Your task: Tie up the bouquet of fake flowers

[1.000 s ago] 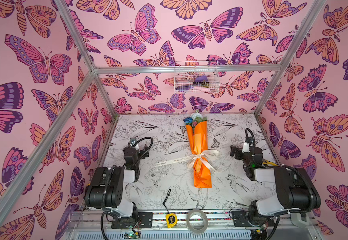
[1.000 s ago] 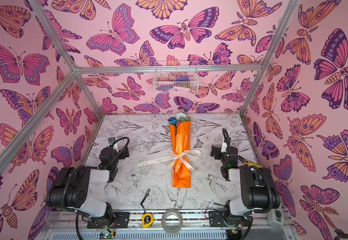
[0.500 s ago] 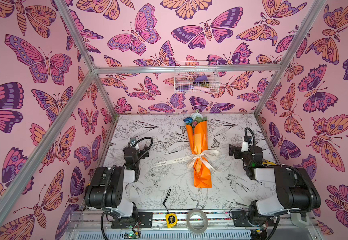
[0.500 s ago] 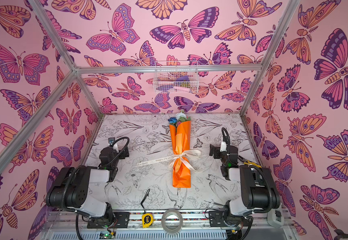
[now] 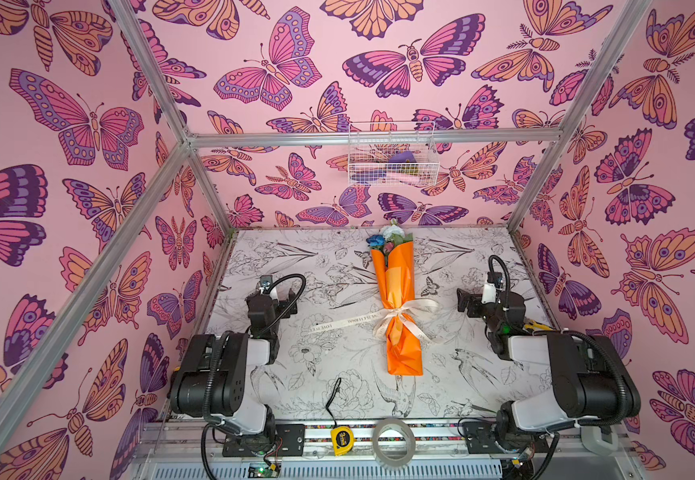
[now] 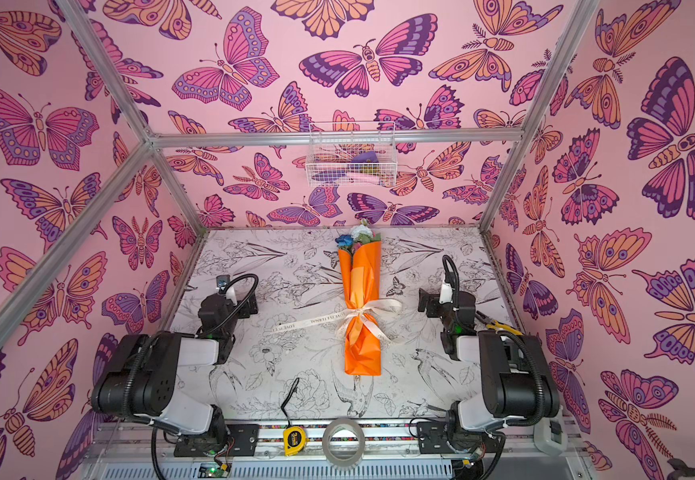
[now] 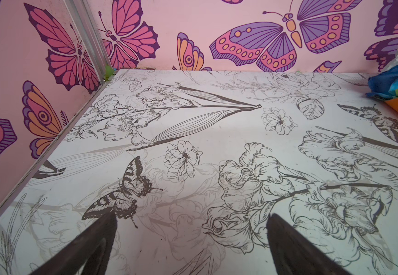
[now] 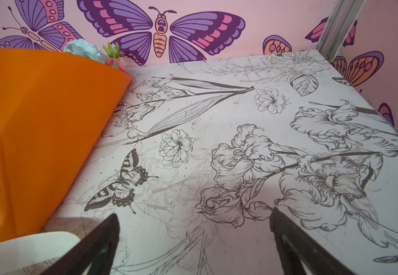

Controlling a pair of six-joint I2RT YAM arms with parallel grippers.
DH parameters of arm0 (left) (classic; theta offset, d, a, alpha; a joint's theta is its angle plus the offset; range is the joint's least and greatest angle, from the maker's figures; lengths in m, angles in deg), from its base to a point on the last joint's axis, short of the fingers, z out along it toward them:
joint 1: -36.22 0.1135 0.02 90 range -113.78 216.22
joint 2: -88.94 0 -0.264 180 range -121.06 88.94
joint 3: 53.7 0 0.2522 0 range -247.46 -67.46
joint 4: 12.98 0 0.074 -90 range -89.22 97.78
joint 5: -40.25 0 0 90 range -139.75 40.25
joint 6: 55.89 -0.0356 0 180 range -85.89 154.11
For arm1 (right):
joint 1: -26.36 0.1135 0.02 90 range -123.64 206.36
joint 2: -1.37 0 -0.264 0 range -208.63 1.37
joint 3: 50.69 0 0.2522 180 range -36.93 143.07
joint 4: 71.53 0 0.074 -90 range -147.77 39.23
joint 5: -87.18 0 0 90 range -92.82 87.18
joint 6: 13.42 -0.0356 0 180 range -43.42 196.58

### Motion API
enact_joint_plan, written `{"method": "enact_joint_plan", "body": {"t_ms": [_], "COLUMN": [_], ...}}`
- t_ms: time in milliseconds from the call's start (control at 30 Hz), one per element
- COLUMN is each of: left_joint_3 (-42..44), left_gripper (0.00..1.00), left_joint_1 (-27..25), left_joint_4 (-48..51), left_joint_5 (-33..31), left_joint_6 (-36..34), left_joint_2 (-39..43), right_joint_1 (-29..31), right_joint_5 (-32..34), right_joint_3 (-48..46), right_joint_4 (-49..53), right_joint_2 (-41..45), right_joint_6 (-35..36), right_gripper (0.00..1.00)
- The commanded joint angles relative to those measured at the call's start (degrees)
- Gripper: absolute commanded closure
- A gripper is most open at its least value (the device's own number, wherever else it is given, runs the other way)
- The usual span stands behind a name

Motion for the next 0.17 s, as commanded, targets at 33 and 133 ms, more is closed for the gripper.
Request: {"method": "enact_joint_plan", "body": {"t_ms": [33, 133], "left_joint_3": [0.6, 0.7], "left_gripper": [0.0, 0.0], "left_joint_1": [0.0, -0.1], "left_joint_4": [0.5, 0.4], "left_joint_5": [0.5, 0.5], "left_joint_6": [0.3, 0.2], "left_joint_2": [0.2, 0.2], "right_joint_1": [-0.2, -0.2], "right_joint_5": [-1.4, -1.3], "right_joint_3": [0.9, 0.9], "right_joint_4": [0.2, 0.2], "right_joint_2": [-0.3, -0.3], "right_joint_6": [1.5, 1.5], "right_gripper": [0.01, 0.01]}}
